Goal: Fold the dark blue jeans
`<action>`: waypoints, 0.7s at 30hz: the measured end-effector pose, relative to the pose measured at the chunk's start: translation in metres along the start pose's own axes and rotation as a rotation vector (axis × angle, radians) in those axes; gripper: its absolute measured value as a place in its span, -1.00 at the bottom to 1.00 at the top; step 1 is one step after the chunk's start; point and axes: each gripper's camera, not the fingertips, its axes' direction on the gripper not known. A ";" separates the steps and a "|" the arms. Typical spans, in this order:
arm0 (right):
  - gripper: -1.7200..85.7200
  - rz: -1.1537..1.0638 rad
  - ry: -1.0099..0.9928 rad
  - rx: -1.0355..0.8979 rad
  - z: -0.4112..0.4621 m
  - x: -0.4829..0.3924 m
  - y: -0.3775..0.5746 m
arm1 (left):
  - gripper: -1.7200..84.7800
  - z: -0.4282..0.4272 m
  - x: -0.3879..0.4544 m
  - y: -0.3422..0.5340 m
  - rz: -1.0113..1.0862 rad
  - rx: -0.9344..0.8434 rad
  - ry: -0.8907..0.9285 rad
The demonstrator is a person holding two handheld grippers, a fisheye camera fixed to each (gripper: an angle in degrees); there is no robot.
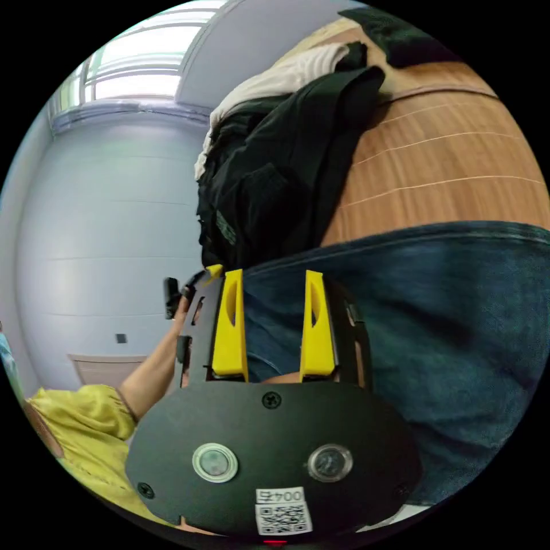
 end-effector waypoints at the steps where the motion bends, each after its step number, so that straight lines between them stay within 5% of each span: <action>1: -0.60 0.024 -0.061 -0.010 0.012 0.002 -0.016 | -0.91 0.006 -0.010 -0.005 -0.001 -0.030 0.012; 10: -0.64 0.223 -0.036 -0.099 0.067 0.023 -0.086 | -0.85 0.050 -0.057 -0.057 -0.015 -0.227 0.152; 21: -0.74 0.177 0.113 -0.054 0.077 0.005 -0.155 | -0.88 0.071 0.006 -0.162 0.184 -0.350 -0.043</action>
